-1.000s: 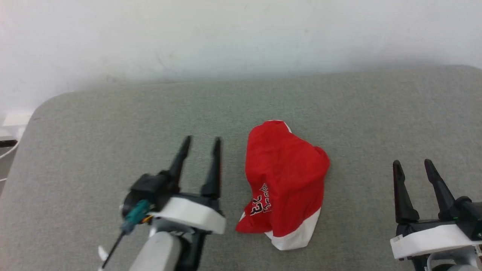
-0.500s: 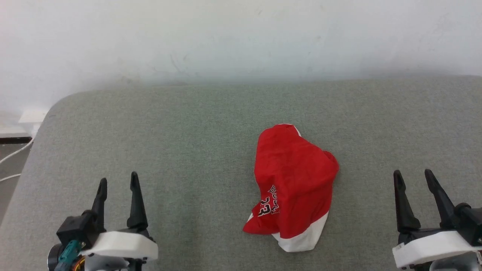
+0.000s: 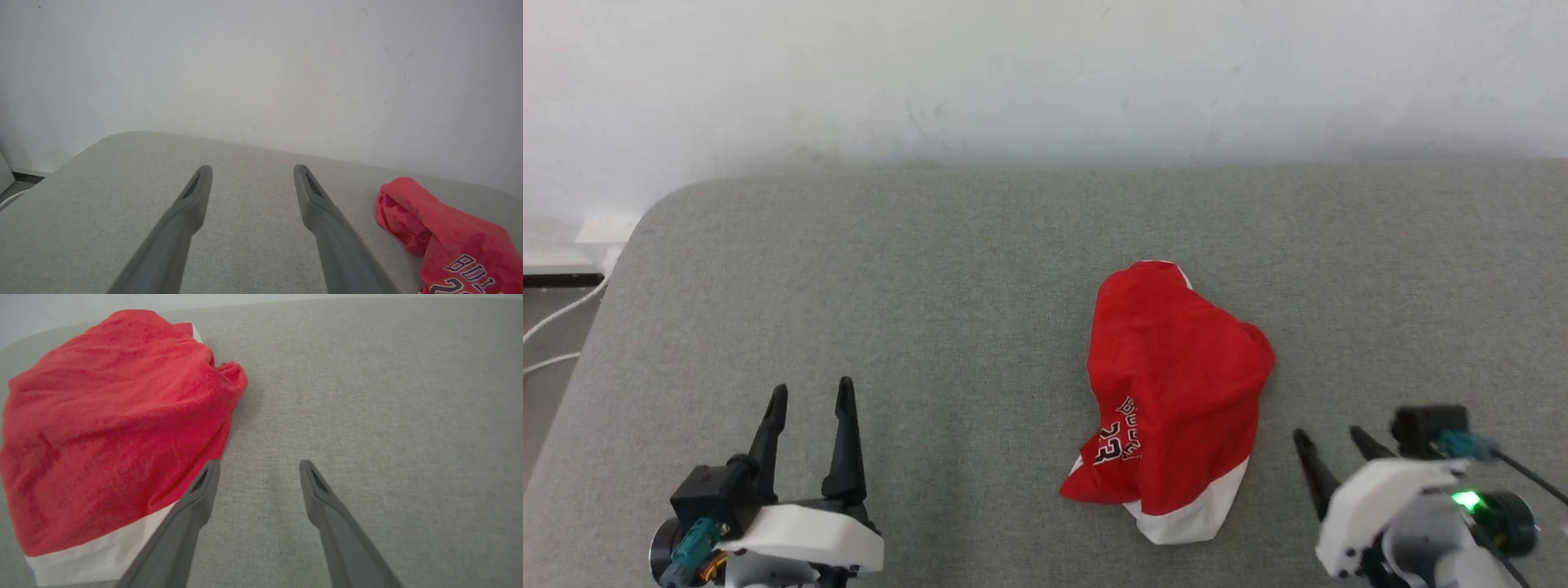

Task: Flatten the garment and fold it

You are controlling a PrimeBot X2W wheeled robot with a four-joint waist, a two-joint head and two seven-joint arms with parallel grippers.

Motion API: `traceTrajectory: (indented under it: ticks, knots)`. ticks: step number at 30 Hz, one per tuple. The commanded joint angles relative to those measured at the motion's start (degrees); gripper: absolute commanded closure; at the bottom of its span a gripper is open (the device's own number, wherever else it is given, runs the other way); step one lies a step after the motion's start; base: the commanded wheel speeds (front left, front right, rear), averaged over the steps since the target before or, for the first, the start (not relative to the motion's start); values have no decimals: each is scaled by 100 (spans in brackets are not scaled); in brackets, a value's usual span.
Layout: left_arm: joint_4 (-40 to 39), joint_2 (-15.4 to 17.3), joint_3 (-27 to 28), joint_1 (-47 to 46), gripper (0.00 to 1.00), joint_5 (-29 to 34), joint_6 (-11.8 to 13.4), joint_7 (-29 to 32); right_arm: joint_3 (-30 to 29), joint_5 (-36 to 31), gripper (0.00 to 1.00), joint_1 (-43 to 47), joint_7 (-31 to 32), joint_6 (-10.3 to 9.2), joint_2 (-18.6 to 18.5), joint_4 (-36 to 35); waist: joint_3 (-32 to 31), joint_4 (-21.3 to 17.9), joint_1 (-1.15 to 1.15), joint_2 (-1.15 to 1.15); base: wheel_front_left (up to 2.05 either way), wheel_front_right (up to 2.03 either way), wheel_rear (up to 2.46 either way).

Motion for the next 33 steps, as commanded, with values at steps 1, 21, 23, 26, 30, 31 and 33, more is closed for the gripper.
traceTrajectory:
  ticks: [1, 21, 23, 26, 30, 31, 33]
  knots:
    - [-10, -18, -26, -83, 0, -8, -52, -16, 113, -6, 0, -301, 239, -4, 15, 148, 88, 63, 0, 0, 0, 0, 0]
    - [177, -324, -85, -352, 0, 50, -251, -26, 883, 694, 100, -1677, 1534, -4, -260, 1607, 301, 274, 0, 0, 0, 0, 0]
    - [206, -338, -72, -321, 0, 62, -268, -26, 580, 607, 100, -1558, 1120, -4, -345, 1383, 233, 248, 0, 0, 0, 0, 0]
    - [237, -347, -32, -275, 0, 77, -273, -26, -113, 435, 100, -1309, 588, -4, -323, 947, 149, 179, 0, 0, 0, 0, 0]
    - [262, -355, -15, -234, 0, 103, -293, -27, -1124, 152, 100, -808, 372, -4, -147, 496, 79, 123, 0, 0, 0, 0, 0]
    - [267, -356, -12, -224, 0, 108, -298, -27, -1343, 125, 100, -676, 371, -4, -103, 428, 70, 115, 0, 0, 0, 0, 0]
    - [283, -353, -11, -214, 0, 120, -305, -27, -1667, 17, 100, -396, 478, -4, -44, 397, 61, 106, 0, 0, 0, 0, 0]
